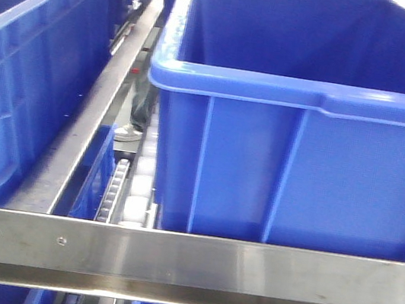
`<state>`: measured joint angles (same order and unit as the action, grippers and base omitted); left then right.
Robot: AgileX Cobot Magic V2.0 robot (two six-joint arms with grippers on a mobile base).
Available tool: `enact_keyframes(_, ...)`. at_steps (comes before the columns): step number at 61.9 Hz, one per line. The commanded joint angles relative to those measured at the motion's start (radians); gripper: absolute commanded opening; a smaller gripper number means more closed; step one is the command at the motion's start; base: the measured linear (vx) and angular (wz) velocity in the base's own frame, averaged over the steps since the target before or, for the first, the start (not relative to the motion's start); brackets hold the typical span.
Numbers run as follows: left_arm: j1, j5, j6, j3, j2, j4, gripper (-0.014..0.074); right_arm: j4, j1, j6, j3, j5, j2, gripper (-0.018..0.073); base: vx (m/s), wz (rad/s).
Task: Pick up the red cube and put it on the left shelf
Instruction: 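Lower the red cube into the blue bin on the shelf and open the right gripper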
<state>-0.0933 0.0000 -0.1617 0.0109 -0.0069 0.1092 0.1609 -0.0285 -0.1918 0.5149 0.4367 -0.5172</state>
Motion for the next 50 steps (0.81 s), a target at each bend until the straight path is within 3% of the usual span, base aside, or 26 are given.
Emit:
enact_keyframes(1,0.003,-0.084,0.002,0.022,0.006,0.009,0.0106,0.014,0.006,0.002,0.032,-0.089,-0.008,0.0057,0.03,-0.13)
enact_keyframes(50,0.003,-0.084,0.002,0.022,0.006,0.009,0.0106,0.038,0.006,0.002,0.032,-0.1,-0.008,0.0057,0.0,0.02)
